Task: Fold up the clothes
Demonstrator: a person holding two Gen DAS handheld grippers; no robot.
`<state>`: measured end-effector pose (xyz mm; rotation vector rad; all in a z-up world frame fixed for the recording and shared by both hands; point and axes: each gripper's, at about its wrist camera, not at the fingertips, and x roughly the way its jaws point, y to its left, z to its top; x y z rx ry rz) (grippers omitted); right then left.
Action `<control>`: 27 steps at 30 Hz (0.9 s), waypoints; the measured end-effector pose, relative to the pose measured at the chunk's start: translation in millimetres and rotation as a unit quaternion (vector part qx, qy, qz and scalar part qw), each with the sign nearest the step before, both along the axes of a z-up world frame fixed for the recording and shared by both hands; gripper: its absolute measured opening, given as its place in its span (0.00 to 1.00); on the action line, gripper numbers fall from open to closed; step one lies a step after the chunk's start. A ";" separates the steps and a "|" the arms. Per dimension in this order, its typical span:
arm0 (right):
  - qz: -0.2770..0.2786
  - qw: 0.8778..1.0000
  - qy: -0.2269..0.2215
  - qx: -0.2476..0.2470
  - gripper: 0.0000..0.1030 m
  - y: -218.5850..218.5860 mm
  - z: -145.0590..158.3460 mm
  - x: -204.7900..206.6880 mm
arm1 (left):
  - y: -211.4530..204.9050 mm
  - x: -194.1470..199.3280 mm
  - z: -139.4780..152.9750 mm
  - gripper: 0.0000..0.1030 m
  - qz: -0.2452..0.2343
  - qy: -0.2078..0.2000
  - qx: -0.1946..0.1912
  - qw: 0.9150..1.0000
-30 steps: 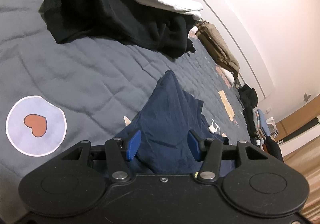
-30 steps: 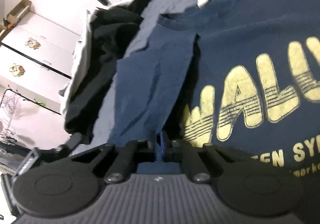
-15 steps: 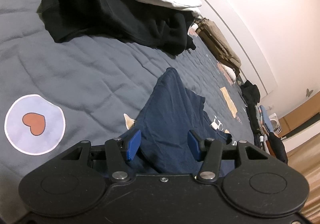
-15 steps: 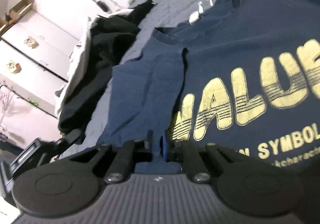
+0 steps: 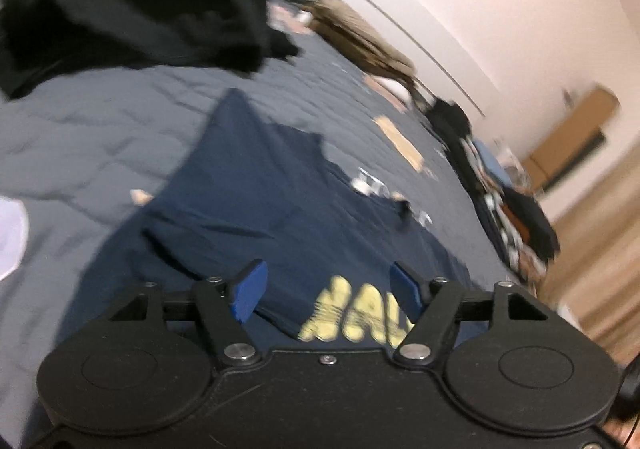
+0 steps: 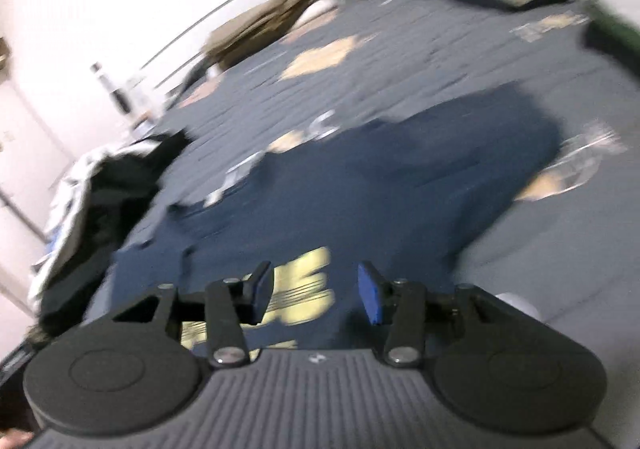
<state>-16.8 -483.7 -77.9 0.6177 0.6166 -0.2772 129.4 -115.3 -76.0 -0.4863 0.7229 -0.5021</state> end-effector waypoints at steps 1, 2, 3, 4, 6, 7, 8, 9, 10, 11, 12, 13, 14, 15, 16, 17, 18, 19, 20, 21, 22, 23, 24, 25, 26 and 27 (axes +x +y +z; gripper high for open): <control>-0.010 1.000 0.003 -0.007 0.45 -8.3 0.2 -6.4 | -9.3 -3.8 2.4 0.72 -0.014 -0.009 0.007 1.000; -0.020 1.000 0.006 -0.014 0.45 -15.9 -0.2 -11.6 | -17.3 -7.9 4.0 0.72 -0.022 -0.015 0.014 1.000; -0.030 0.999 0.009 -0.020 0.46 -23.5 -0.6 -16.8 | -24.8 -11.7 5.0 0.72 -0.023 -0.020 0.019 0.999; -0.041 0.999 0.005 -0.018 0.47 -30.8 -2.0 -20.5 | -32.1 -15.2 5.7 0.72 -0.026 -0.024 0.022 0.999; -0.063 0.998 -0.002 -0.012 0.48 -45.6 -4.7 -27.9 | -45.4 -20.6 5.7 0.74 -0.046 -0.029 0.030 0.998; -0.078 0.997 -0.004 -0.005 0.48 -53.1 -7.0 -28.7 | -51.9 -23.3 5.6 0.78 -0.056 -0.032 0.033 0.997; -0.087 0.996 -0.006 0.002 0.49 -60.7 -10.4 -28.4 | -56.4 -26.0 5.2 0.81 -0.063 -0.035 0.036 0.997; -0.096 0.995 -0.008 0.009 0.49 -68.4 -13.9 -28.0 | -60.0 -28.5 4.7 0.82 -0.069 -0.039 0.038 0.996; -0.108 0.994 -0.011 0.021 0.49 -76.3 -18.6 -27.6 | -63.2 -30.7 4.2 0.83 -0.073 -0.041 0.040 0.996; -0.120 0.992 -0.013 0.032 0.49 -84.2 -23.4 -27.2 | -66.4 -32.1 3.7 0.84 -0.077 -0.042 0.042 0.995; -0.132 0.990 -0.015 0.044 0.49 -92.1 -28.2 -26.8 | -68.5 -32.6 2.9 0.84 -0.080 -0.041 0.042 0.995; -0.148 0.987 -0.021 0.059 0.49 -101.4 -34.2 -28.2 | -70.1 -32.7 2.1 0.85 -0.084 -0.040 0.042 0.995; -0.163 0.983 -0.027 0.079 0.49 -111.5 -42.1 -29.1 | -71.3 -31.9 1.7 0.86 -0.086 -0.039 0.041 0.995; -0.177 0.979 -0.034 0.098 0.49 -121.5 -50.0 -30.0 | -71.4 -30.8 0.7 0.86 -0.087 -0.039 0.039 0.995; -0.189 0.975 -0.039 0.113 0.49 -128.4 -56.8 -30.6 | -70.7 -30.0 -1.1 0.86 -0.086 -0.038 0.037 0.995; -0.197 0.971 -0.045 0.125 0.49 -135.3 -63.8 -29.9 | -70.0 -29.1 -3.1 0.86 -0.084 -0.037 0.035 0.995; -0.204 0.969 -0.046 0.128 0.49 -139.3 -68.8 -28.3 | -69.2 -28.3 -5.0 0.86 -0.082 -0.035 0.034 0.995; -0.211 0.968 -0.047 0.131 0.49 -143.3 -73.7 -26.5 | -68.8 -26.6 -6.6 0.86 -0.080 -0.033 0.032 0.996; -0.213 0.967 -0.048 0.133 0.49 -145.9 -78.0 -23.7 | -68.5 -24.5 -8.0 0.86 -0.078 -0.029 0.030 0.996; -0.215 0.966 -0.050 0.136 0.49 -148.6 -82.4 -20.9 | -68.2 -22.4 -9.4 0.86 -0.075 -0.026 0.028 0.996; -0.218 0.965 -0.052 0.137 0.49 -151.3 -85.7 -18.3 | -68.0 -20.4 -10.8 0.86 -0.073 -0.023 0.026 0.997; -0.220 0.964 -0.054 0.137 0.49 -154.0 -89.0 -15.7 | -67.8 -19.1 -12.2 0.86 -0.071 -0.019 0.025 0.997; -0.222 0.963 -0.059 0.139 0.49 -156.7 -91.5 -13.5 | -68.1 -18.7 -13.2 0.86 -0.071 -0.015 0.024 0.997; -0.221 0.963 -0.064 0.140 0.49 -160.0 -93.3 -11.3 | -68.3 -18.2 -13.6 0.86 -0.070 -0.014 0.024 0.997; -0.221 0.963 -0.067 0.139 0.49 -162.9 -94.5 -9.1 | -68.6 -17.7 -13.9 0.86 -0.070 -0.014 0.024 0.997; -0.220 0.963 -0.069 0.139 0.49 -166.1 -95.7 -6.5 | -68.9 -17.1 -14.2 0.86 -0.069 -0.014 0.024 0.997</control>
